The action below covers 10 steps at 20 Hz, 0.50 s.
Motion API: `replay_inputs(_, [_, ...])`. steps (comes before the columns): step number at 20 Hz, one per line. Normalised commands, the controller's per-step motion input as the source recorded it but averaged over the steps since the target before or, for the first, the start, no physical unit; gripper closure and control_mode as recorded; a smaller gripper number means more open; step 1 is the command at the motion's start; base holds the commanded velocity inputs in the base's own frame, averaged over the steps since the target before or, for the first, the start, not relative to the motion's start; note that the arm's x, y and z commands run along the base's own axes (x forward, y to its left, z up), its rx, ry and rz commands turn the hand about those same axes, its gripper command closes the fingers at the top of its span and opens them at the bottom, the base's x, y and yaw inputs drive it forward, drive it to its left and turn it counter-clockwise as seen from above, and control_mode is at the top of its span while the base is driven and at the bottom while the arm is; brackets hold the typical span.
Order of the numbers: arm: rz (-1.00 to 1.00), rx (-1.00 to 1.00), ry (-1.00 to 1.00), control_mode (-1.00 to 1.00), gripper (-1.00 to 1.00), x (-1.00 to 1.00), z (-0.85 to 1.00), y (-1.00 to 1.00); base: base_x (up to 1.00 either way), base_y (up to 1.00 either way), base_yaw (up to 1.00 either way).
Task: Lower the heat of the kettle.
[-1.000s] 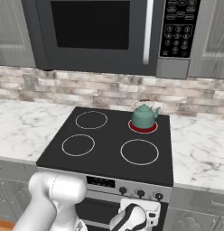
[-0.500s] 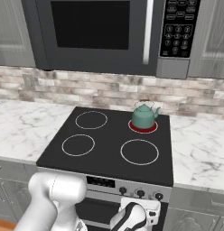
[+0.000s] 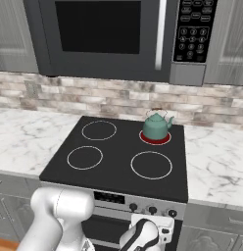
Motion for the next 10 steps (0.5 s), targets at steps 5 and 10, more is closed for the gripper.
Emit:
replay_inputs(5, [0.00, 0.00, 0.01, -1.00, -1.00, 0.05, -0.01, 0.00, 0.00, 0.00, 0.00])
replay_inputs(10, [0.00, 0.00, 0.01, -1.00, -1.00, 0.06, -0.05, 0.00, 0.00, 0.00, 0.00])
